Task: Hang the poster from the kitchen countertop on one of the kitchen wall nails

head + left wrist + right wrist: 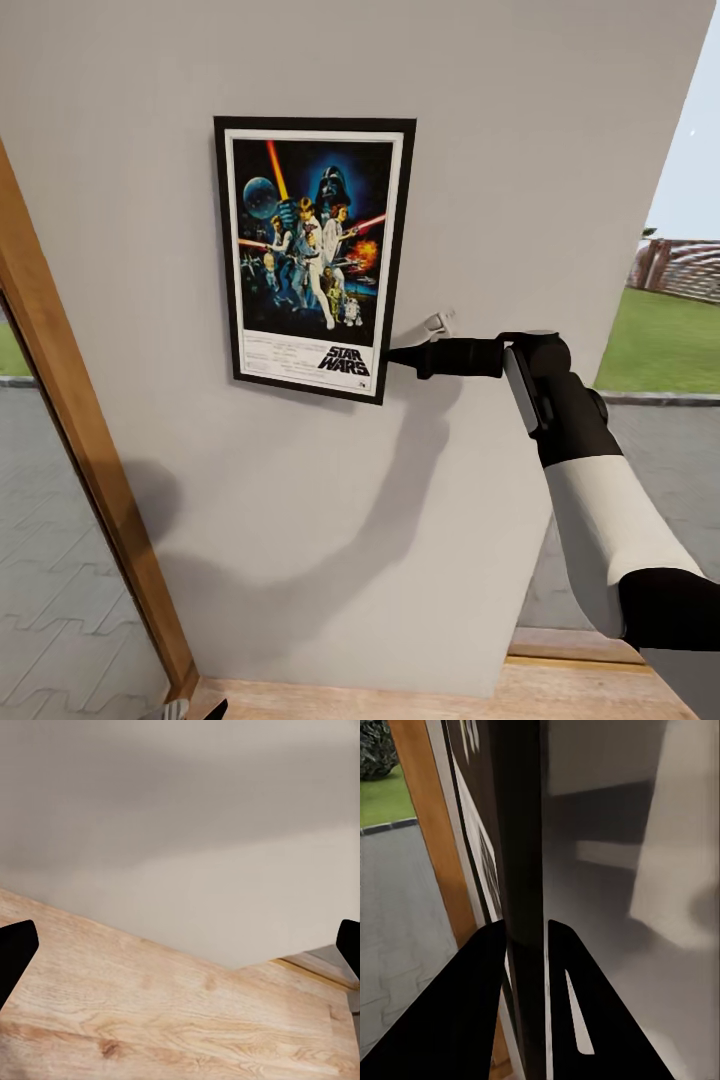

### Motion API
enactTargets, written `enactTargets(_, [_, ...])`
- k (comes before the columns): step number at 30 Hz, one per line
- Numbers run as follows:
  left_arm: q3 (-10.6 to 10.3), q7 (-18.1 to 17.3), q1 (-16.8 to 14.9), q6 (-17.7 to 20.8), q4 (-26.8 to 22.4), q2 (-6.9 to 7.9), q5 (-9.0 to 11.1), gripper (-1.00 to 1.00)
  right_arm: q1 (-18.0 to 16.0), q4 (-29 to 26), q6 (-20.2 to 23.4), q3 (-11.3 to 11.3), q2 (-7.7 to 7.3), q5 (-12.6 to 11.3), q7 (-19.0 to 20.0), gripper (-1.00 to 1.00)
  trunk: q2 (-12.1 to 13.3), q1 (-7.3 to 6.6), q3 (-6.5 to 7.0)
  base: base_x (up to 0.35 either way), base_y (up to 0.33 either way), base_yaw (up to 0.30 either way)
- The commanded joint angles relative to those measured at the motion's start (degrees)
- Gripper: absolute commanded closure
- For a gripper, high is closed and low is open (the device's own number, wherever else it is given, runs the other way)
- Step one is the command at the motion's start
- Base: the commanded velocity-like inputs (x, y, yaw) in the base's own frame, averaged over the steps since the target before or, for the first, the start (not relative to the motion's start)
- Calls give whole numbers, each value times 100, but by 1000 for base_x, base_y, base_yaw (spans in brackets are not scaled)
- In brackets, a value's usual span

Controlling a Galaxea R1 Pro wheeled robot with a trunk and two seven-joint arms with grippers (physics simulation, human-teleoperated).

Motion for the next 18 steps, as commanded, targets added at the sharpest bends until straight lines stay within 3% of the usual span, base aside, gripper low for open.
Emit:
enactTargets(1, [-48, -8, -2, -32, 5, 0, 35, -100, -2, -3, 36, 4, -3, 0, 15, 100, -5, 2, -3, 22, 0, 0])
enactTargets(18, [-48, -8, -2, -27, 5, 0, 38, -100, -1, -3, 34, 4, -3, -6, 16, 100, -5, 2, -3, 3, 0, 0])
